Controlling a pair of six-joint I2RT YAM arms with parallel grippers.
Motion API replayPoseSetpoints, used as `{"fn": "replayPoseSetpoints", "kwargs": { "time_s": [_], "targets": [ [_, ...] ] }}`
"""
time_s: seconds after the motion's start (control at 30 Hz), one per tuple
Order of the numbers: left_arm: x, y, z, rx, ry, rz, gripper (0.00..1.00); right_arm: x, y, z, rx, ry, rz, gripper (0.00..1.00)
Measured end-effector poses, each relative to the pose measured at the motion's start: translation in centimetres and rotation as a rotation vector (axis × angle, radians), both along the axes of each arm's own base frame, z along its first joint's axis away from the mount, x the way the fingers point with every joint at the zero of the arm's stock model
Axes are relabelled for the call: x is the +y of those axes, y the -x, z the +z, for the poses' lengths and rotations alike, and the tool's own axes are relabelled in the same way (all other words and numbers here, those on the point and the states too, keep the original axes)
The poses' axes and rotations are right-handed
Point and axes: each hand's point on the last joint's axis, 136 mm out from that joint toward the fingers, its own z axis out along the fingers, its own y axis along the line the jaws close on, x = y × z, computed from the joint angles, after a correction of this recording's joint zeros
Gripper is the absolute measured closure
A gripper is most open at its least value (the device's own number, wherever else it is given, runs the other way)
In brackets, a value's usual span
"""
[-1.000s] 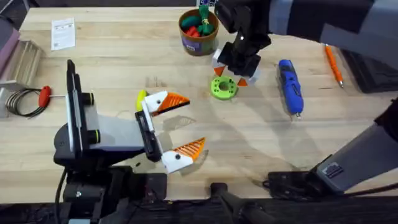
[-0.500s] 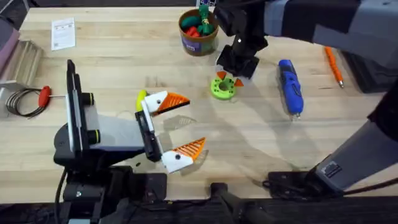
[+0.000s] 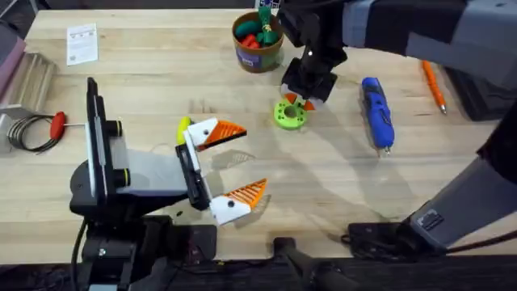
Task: Pick up the gripper from the table and insert it into the empty holder that is missing its gripper. Then pick up a screw, insert it into the mounting hole, and use the screwdriver to tighten it. Finally, clean up the table by picking up the vegetable and placing it into the bucket.
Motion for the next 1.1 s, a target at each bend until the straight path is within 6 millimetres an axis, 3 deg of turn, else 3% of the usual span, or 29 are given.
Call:
{"fn": "replayPoseSetpoints", "kwargs": {
  "time_s": [0.3, 0.57, 0.77, 1.1],
  "targets": [
    [0.0, 0.01, 0.0, 0.0, 0.0, 0.0, 0.016, 0.25, -0.09, 0.04, -0.007, -0.004, 0.004, 0.89],
    [0.0, 0.0, 0.0, 0.0, 0.0, 0.0, 0.014, 0.24, -0.07, 0.03, -0.006, -0.003, 0.005, 0.904],
    [0.0, 0.0, 0.0, 0.0, 0.0, 0.0, 0.015, 0.13, 0.09, -0.11, 0.003, 0.003, 0.007, 0.991],
    [0.0, 0.01, 0.0, 0.0, 0.0, 0.0, 0.015, 0.15, -0.04, -0.22, 0.004, 0.007, 0.009, 0.995]
  ]
}}
